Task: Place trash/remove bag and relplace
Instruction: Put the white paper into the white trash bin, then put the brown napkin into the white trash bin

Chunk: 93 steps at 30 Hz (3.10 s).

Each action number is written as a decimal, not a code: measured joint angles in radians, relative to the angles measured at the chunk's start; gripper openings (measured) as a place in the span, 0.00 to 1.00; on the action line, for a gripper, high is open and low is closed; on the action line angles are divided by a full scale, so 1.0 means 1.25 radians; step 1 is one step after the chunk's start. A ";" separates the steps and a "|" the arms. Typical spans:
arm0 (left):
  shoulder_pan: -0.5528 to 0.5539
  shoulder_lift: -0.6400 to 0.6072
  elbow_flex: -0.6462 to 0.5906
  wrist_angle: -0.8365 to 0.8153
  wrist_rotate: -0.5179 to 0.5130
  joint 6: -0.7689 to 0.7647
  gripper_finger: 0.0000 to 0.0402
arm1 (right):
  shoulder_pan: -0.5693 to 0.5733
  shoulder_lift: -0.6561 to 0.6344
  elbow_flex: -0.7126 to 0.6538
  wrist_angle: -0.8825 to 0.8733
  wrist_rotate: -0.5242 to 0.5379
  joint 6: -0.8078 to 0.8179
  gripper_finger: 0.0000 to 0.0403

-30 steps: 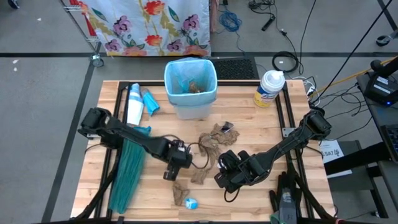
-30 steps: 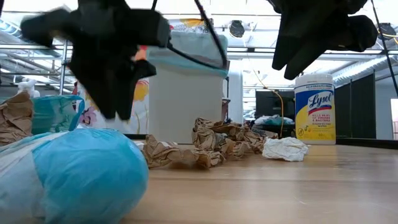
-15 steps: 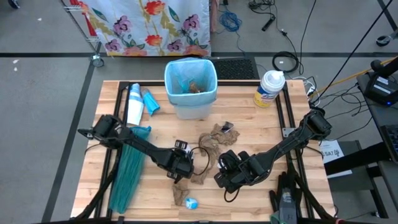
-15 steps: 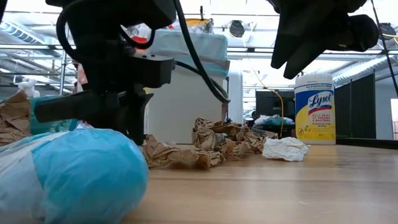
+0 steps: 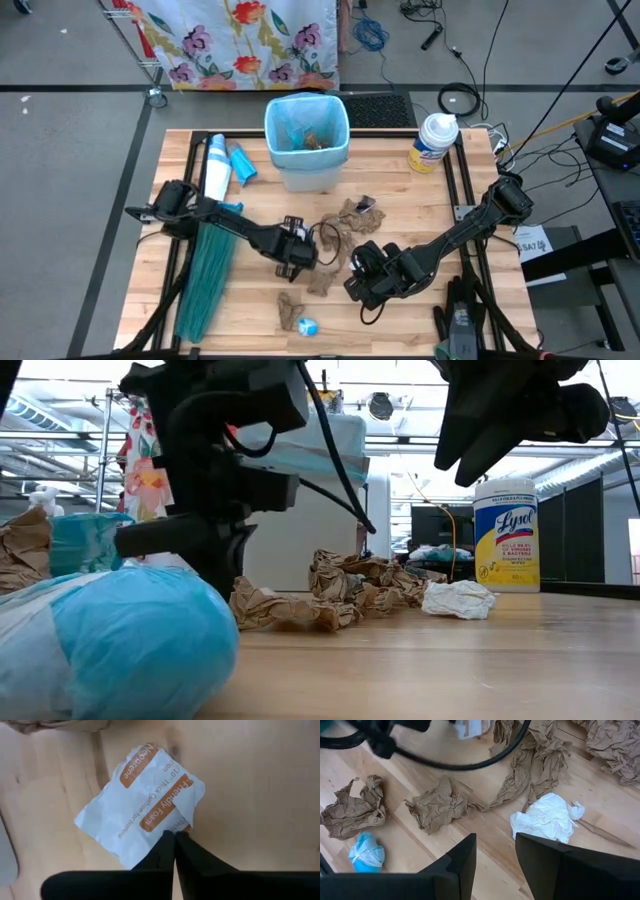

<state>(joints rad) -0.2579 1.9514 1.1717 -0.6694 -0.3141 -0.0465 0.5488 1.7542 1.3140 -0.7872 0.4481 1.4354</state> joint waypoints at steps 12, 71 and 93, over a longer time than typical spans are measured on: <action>0.019 -0.001 0.150 -0.155 0.020 -0.021 0.00 | 0.001 0.000 0.000 0.002 0.001 0.000 0.32; 0.082 -0.909 -0.376 -0.016 0.340 -0.114 0.00 | -0.333 0.025 0.000 0.148 -0.052 -0.075 0.56; 0.214 -0.940 -0.417 -0.002 0.446 -0.062 0.00 | -0.398 0.182 -0.001 0.215 -0.175 -0.026 0.19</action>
<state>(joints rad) 0.0099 0.7765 0.6510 -0.6718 0.2430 -0.1241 0.0517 1.9819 1.3124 -0.5179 0.2288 1.4029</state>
